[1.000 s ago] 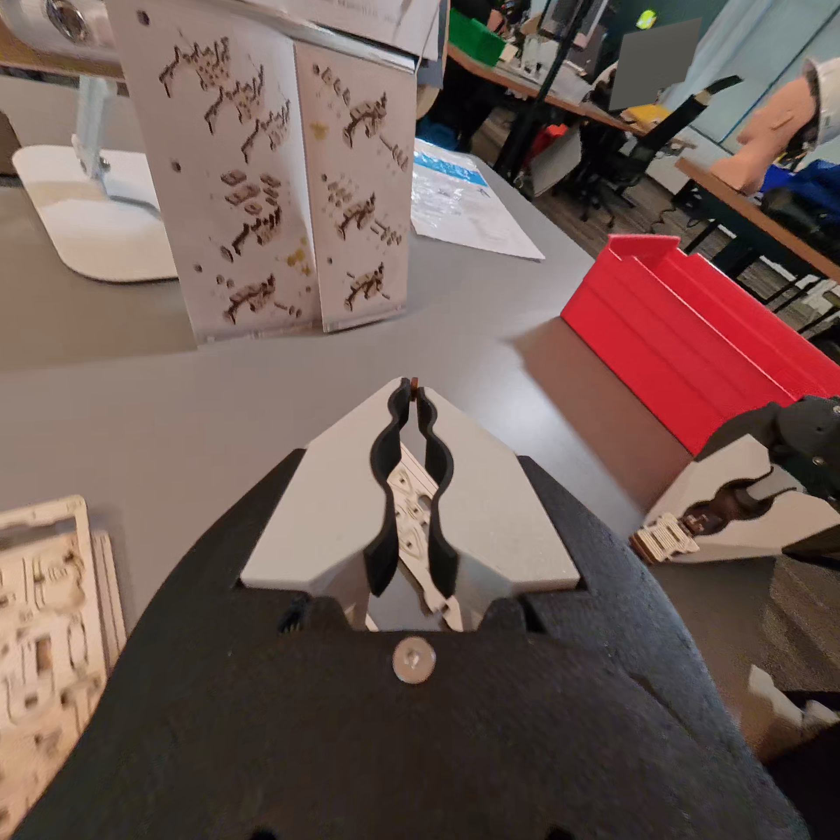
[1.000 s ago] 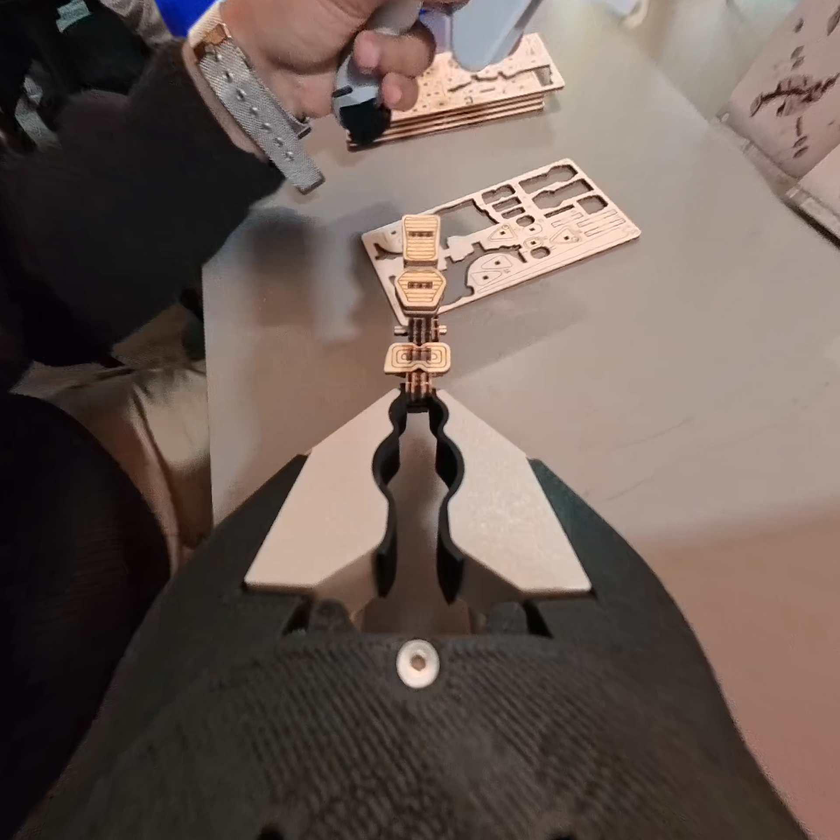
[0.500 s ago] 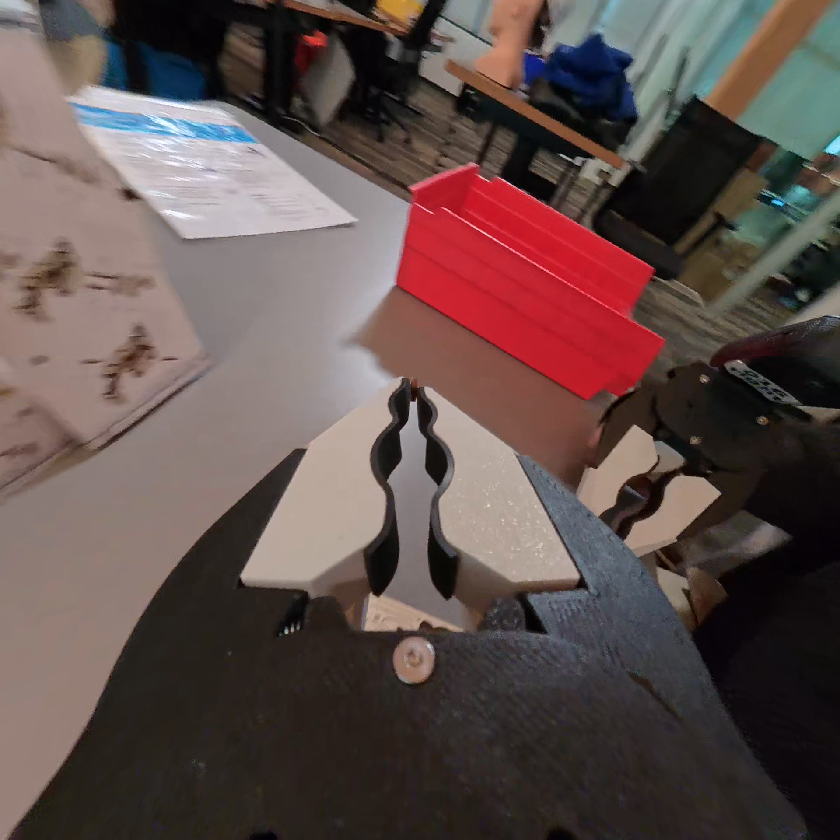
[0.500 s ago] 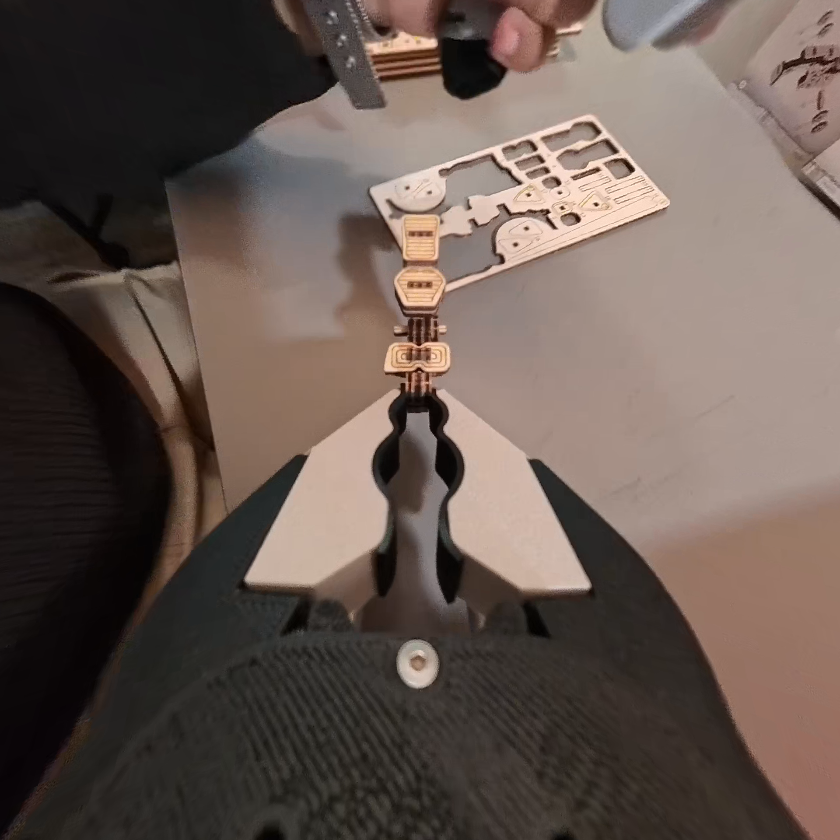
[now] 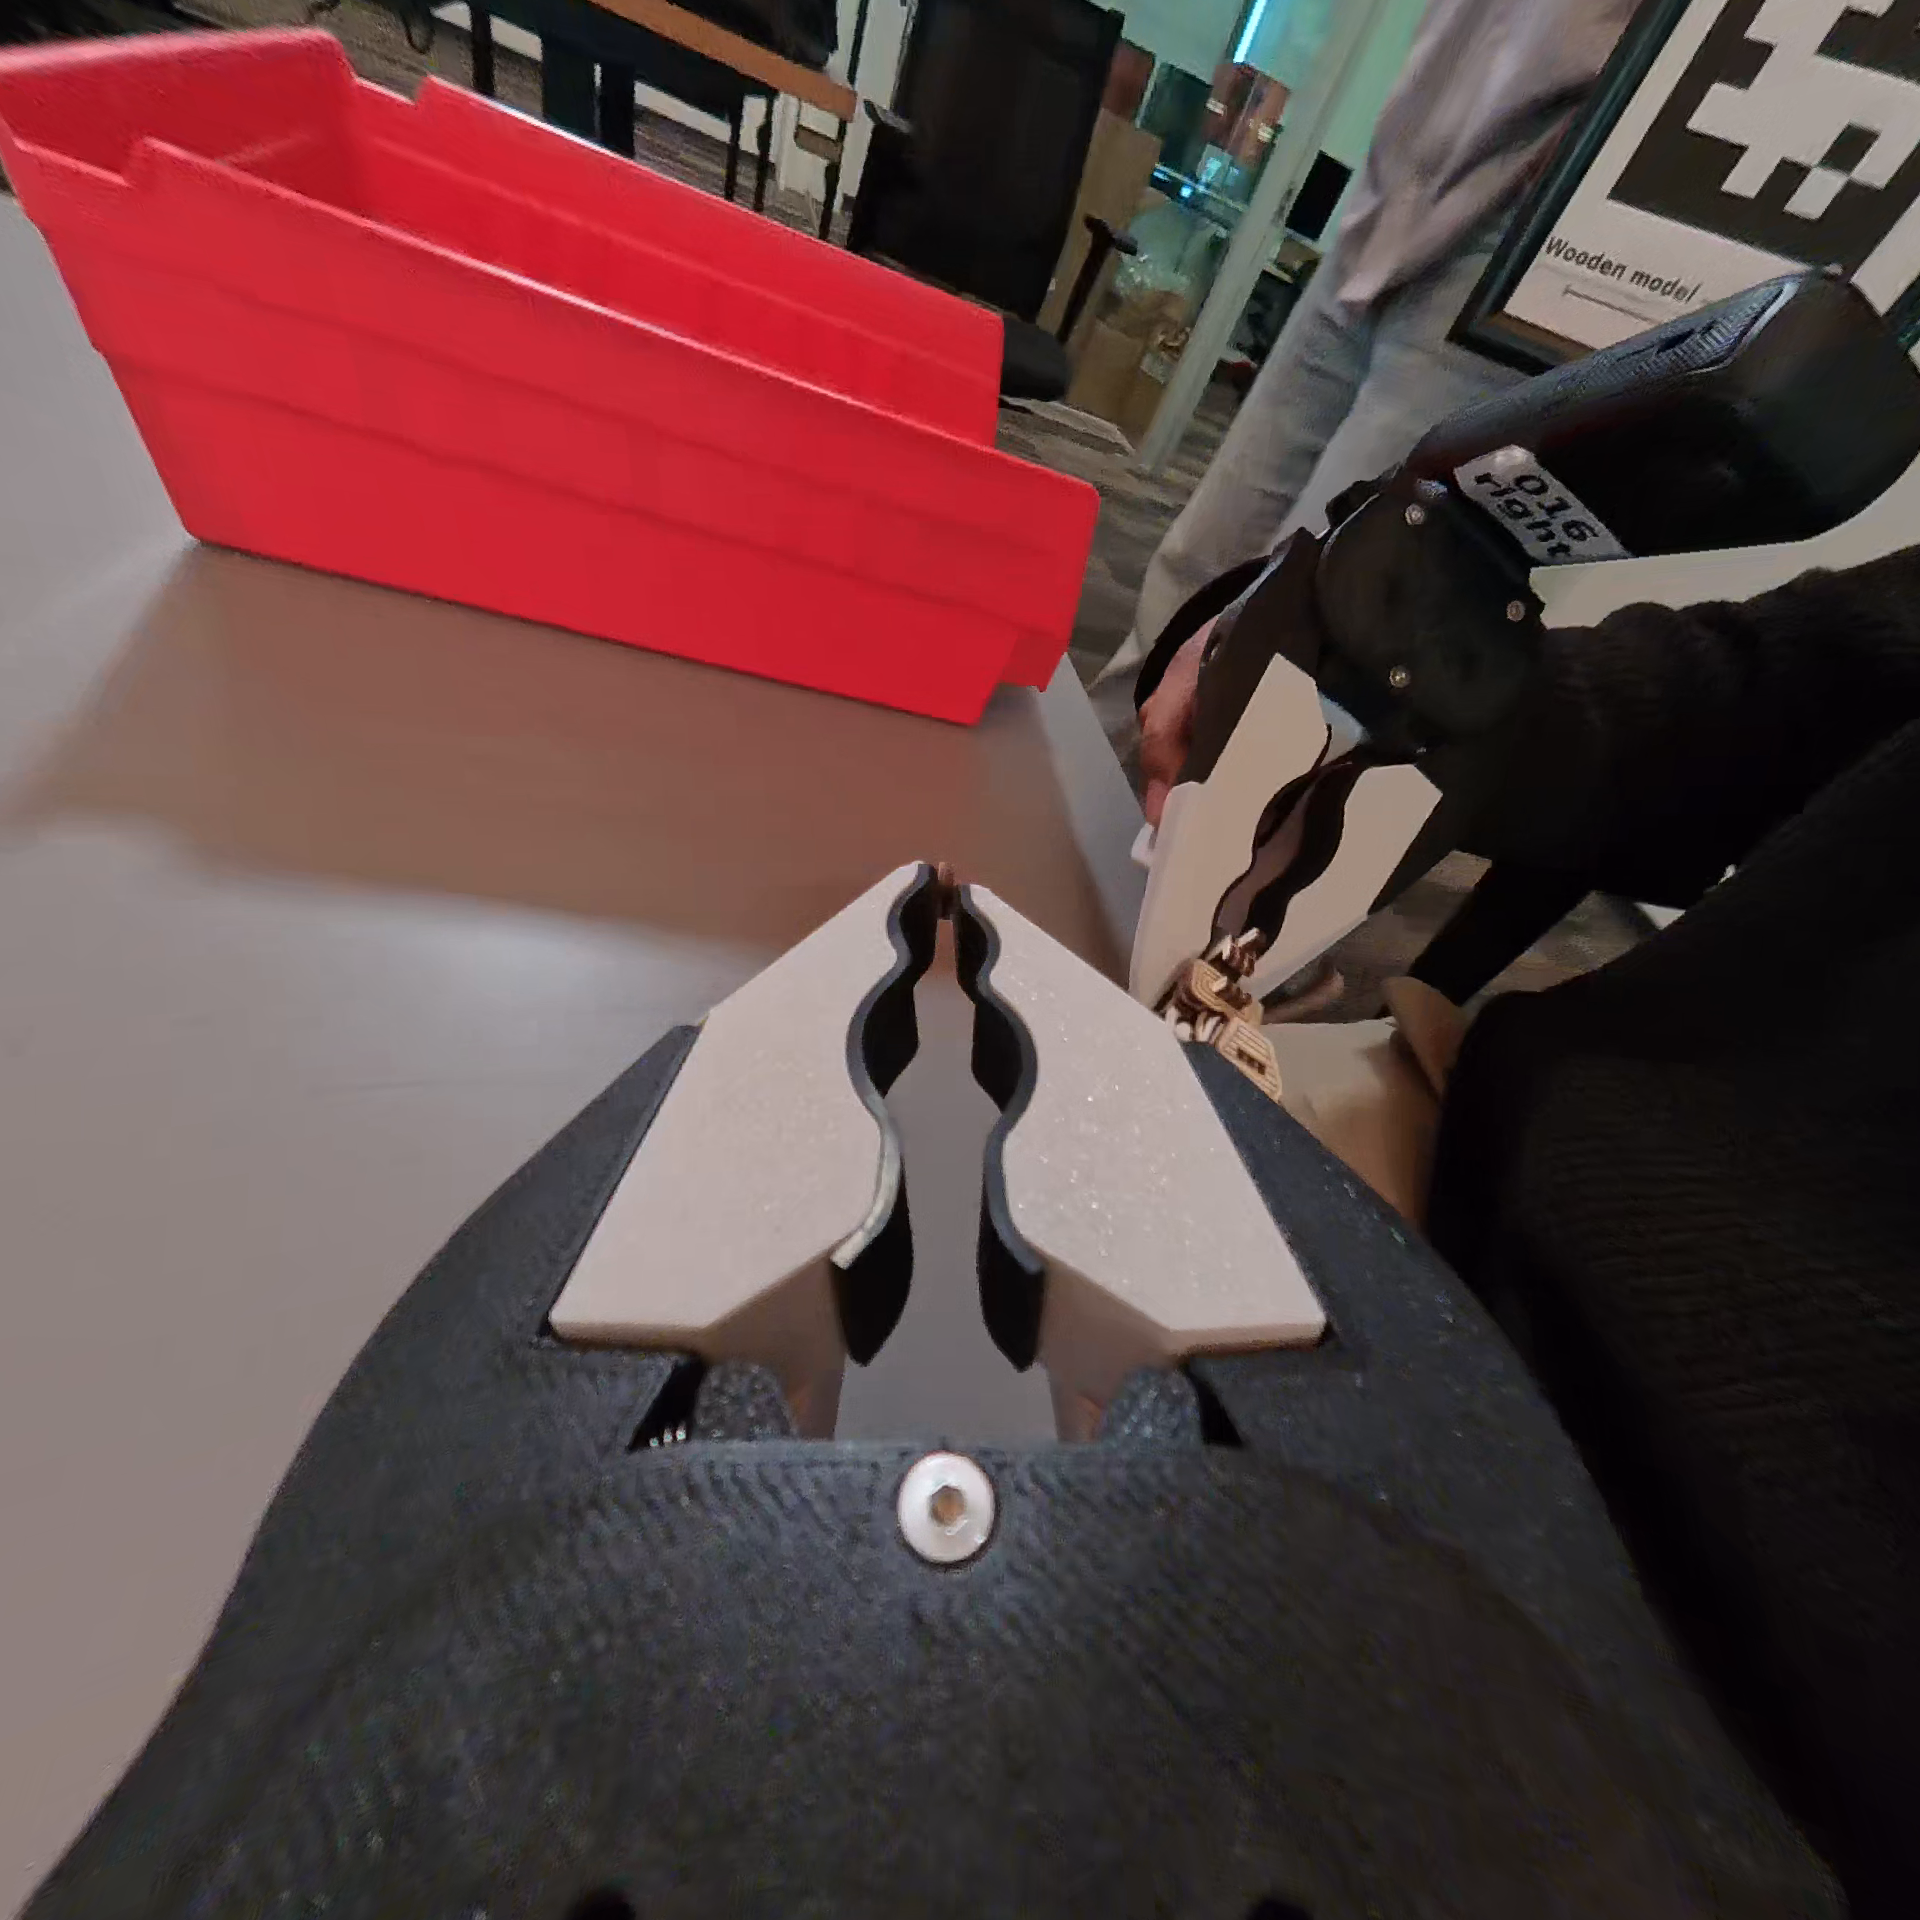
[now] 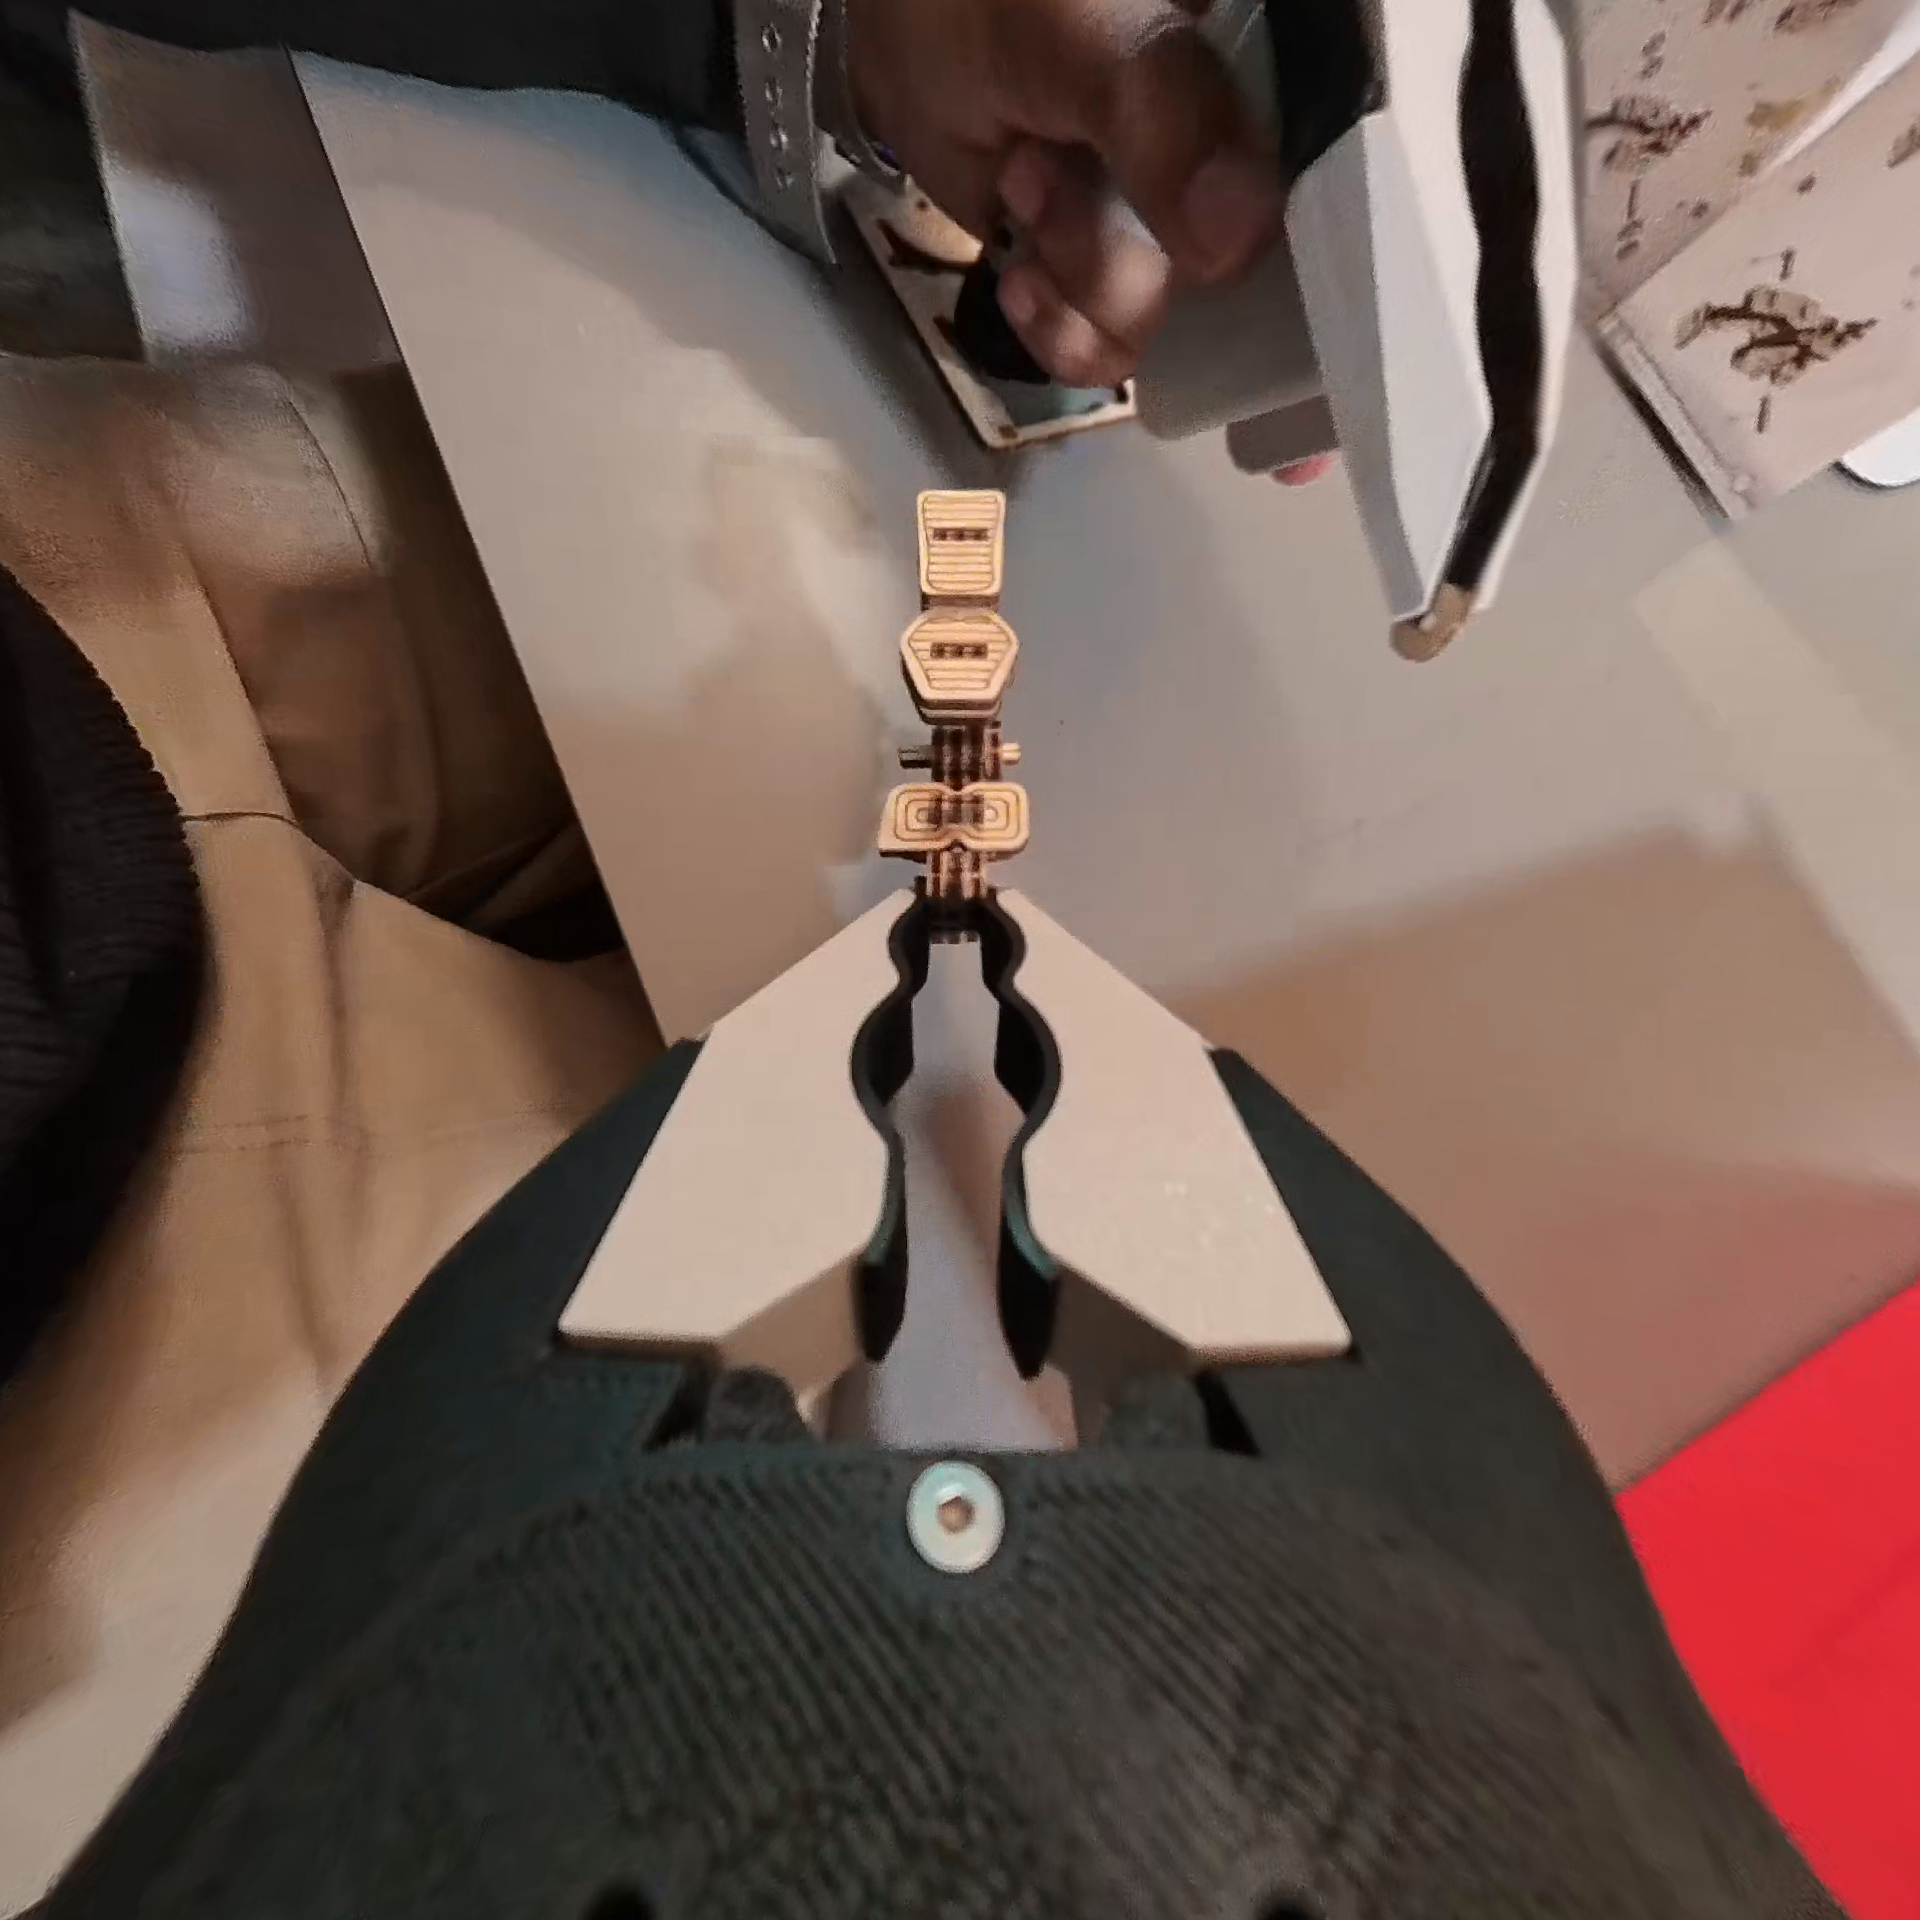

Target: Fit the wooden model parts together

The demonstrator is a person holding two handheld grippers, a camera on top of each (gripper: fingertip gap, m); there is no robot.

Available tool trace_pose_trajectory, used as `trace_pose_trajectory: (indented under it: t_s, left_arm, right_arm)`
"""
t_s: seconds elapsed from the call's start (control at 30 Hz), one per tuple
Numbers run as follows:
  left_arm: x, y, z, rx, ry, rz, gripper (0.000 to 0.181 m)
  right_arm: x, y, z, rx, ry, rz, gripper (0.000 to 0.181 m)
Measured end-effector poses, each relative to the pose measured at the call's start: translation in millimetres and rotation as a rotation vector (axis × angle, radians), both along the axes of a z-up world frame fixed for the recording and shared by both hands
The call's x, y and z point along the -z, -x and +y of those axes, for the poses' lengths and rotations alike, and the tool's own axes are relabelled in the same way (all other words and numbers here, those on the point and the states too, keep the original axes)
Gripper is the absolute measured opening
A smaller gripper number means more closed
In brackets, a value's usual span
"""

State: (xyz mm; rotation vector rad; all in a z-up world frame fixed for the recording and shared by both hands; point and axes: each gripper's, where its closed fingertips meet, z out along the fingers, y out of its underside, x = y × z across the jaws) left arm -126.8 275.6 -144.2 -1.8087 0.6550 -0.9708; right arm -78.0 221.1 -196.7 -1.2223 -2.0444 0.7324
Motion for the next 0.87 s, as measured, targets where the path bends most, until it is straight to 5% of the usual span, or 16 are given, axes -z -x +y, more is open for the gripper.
trace_pose_trajectory:
  t_s: [0.87]
  left_arm:
    - [-8.1, -0.7, 2.1, -0.035, 0.002, -0.009, 0.001]
  right_arm:
    - [19.3, 0.4, 8.6, 0.025, 0.166, -0.057, 0.008]
